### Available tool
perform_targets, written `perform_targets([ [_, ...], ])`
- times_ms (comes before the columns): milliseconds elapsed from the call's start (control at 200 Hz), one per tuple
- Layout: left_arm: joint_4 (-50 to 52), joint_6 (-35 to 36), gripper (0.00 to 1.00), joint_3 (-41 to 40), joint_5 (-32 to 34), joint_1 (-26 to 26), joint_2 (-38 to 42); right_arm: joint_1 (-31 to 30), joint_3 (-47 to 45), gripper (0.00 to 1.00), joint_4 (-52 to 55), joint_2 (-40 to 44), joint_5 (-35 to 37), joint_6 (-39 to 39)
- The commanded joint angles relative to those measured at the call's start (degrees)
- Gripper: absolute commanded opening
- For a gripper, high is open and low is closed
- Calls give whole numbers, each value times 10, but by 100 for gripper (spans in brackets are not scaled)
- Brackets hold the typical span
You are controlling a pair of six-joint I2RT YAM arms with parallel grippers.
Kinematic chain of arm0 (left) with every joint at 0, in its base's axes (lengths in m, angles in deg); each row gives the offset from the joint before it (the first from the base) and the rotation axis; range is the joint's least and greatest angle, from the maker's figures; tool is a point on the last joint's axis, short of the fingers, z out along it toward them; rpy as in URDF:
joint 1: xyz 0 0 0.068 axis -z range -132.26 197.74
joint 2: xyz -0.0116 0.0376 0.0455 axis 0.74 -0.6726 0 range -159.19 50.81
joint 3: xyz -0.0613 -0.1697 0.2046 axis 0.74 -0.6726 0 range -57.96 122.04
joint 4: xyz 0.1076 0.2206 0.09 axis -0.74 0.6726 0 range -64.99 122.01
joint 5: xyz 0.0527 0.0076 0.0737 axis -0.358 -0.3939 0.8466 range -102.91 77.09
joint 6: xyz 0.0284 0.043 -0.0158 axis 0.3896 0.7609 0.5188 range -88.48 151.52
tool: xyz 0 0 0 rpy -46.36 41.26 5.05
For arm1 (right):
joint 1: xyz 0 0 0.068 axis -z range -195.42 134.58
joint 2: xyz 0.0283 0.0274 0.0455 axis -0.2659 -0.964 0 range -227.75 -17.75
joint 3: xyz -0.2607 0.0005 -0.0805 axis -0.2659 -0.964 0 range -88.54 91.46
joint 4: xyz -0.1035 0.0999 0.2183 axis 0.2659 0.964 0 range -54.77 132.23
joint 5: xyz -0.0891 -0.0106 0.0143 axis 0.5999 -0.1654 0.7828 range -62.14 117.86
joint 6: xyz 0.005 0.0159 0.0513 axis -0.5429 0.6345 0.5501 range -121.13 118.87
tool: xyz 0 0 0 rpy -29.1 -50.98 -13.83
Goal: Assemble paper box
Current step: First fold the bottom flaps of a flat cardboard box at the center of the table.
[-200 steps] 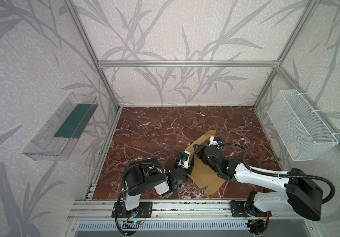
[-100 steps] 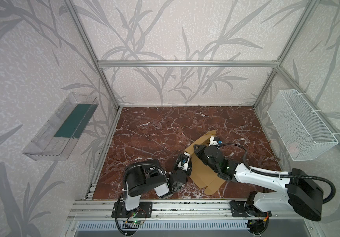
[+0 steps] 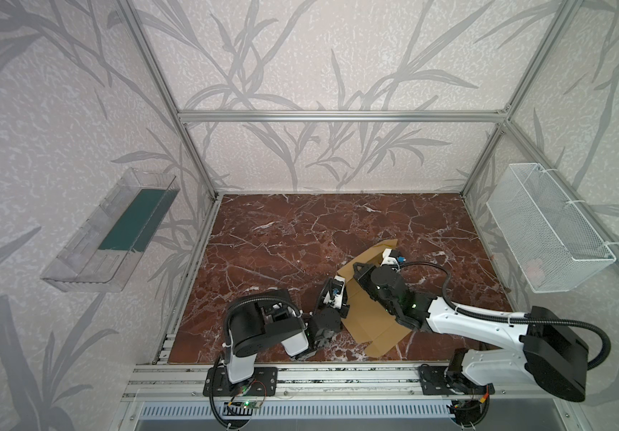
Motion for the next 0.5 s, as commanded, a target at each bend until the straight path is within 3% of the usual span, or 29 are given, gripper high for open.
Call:
perform_targets([
  [0, -28, 12, 32, 16, 16, 0, 21, -10, -6, 6, 43, -6, 3, -9],
  [495, -28, -2, 22, 22, 20, 1, 40, -48, 1, 20, 49, -6, 38, -1],
])
